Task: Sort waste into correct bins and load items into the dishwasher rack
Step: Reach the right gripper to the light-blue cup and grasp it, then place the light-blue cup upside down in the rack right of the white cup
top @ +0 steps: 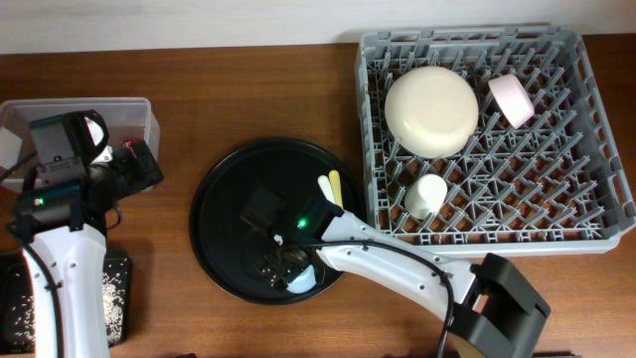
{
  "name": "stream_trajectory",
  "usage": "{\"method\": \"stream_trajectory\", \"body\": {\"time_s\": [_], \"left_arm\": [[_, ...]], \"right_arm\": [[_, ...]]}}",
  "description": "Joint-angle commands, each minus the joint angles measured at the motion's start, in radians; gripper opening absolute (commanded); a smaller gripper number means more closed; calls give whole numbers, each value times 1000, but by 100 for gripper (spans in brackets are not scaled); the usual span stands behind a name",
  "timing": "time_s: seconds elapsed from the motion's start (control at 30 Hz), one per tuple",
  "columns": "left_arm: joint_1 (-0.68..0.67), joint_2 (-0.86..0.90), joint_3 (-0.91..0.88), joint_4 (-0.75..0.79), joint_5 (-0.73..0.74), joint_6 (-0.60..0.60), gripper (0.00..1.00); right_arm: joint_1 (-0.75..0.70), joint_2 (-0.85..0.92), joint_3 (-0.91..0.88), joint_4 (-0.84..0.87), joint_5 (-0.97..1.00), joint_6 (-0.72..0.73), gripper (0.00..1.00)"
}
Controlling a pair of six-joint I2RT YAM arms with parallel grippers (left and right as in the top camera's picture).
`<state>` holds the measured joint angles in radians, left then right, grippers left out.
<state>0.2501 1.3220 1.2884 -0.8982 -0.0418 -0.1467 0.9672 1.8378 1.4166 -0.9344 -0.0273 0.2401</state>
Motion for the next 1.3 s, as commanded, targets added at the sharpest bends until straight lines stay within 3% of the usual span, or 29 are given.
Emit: {"method": "stream_trajectory", "body": {"time_s": [0.0, 0.27, 0.4, 0.67, 0.83, 0.97, 1.1, 1.13, 1.27], "left_arm": [[2, -8, 8, -1, 0, 5, 99], [2, -8, 8, -1, 0, 5, 99], [2, -8, 8, -1, 0, 5, 99], [2, -8, 8, -2, 0, 5, 99], [2, -8, 8, -2, 0, 5, 99], [2, -8, 8, -2, 0, 5, 99], [2, -8, 8, -2, 0, 5, 99], [2, -8, 8, -3, 0, 5, 99], [2, -8, 8, -5, 0, 5, 99]], "right_arm": [[0, 5, -40, 31, -6, 12, 100], [0, 50, -59, 35, -2, 12, 100], [0, 67, -59, 37, -3, 12, 91], [0, 67, -59, 34, -7, 12, 49], [0, 66, -50, 20, -18, 12, 47], [-19, 65, 142, -114, -23, 12, 44], [-144, 63, 418, -359, -24, 11, 43], [-243, 44, 493, -430, -21, 10, 43], [-627, -28, 514, -534, -20, -28, 43]]}}
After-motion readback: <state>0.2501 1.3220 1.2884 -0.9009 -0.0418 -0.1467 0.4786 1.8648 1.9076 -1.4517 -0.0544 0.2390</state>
